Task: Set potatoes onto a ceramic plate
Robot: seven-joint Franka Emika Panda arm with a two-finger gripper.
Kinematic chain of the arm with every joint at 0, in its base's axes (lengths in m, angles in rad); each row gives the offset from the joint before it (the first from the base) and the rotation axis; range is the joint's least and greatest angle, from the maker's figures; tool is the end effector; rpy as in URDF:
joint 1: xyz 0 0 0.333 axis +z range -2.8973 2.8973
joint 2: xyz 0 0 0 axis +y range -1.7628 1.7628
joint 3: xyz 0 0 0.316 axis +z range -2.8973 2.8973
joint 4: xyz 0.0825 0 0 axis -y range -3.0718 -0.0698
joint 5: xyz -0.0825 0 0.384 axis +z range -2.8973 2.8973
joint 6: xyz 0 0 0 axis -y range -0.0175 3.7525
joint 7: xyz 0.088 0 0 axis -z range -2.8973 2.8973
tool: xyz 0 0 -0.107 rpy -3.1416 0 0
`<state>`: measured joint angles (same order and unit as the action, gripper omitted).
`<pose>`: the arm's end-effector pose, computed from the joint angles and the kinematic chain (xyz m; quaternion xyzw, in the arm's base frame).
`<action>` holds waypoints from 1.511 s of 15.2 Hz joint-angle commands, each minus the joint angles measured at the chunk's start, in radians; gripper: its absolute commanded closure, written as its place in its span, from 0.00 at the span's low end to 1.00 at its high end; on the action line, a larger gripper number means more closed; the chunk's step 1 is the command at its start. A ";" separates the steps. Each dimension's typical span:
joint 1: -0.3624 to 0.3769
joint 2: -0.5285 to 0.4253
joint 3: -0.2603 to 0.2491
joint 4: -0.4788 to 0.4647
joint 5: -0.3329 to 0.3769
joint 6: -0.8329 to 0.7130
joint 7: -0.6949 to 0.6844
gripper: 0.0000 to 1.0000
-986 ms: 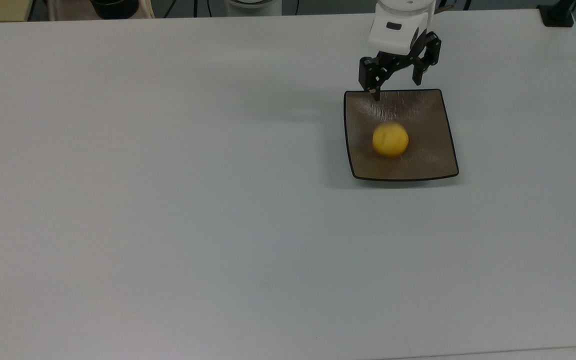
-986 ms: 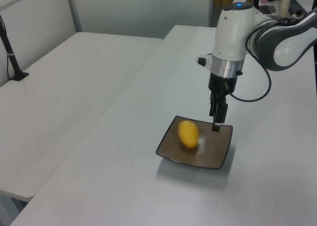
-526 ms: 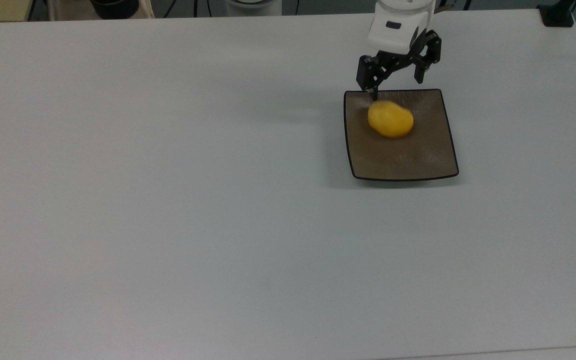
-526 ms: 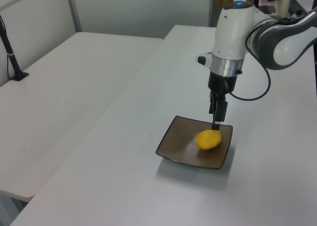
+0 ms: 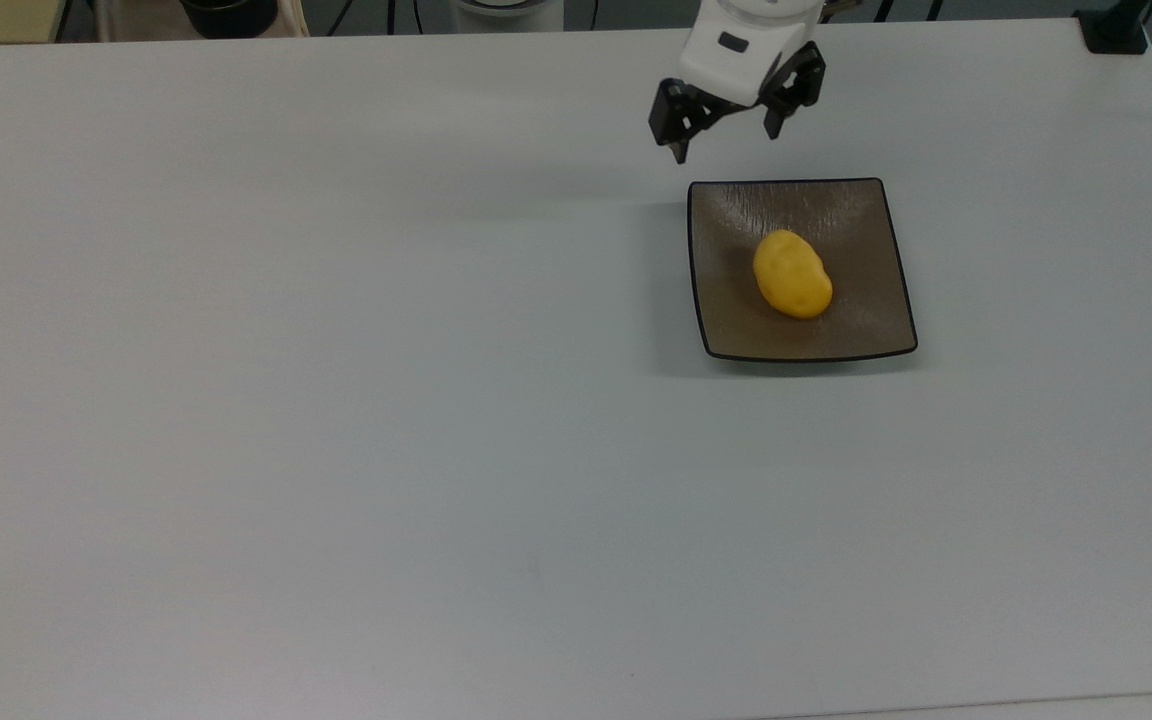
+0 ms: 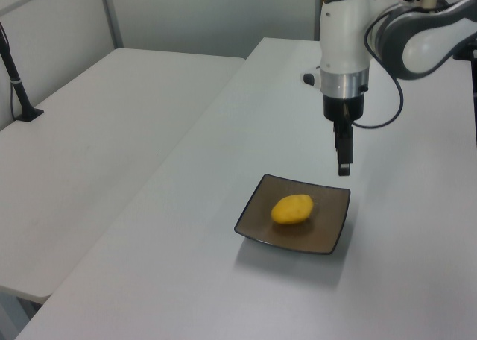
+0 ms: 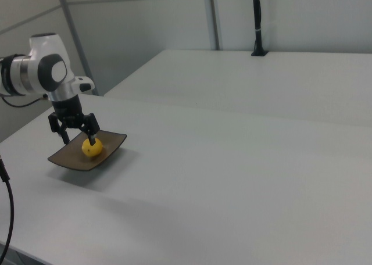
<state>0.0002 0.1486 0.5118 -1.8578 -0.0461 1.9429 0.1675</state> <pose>0.5215 0.2770 0.4444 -0.9836 -0.1785 0.0257 0.0069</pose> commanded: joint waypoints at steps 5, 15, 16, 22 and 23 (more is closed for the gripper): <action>0.064 -0.104 -0.237 0.032 -0.014 -0.107 0.000 0.00; -0.031 -0.165 -0.401 0.080 0.093 -0.102 -0.089 0.00; -0.041 -0.170 -0.403 0.092 0.106 -0.105 -0.101 0.00; -0.029 -0.190 -0.444 0.095 0.106 -0.108 -0.103 0.00; 0.001 -0.190 -0.470 0.097 0.107 -0.110 -0.103 0.00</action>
<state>-0.0481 -0.0280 0.1042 -1.7667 0.0439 1.8564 0.0824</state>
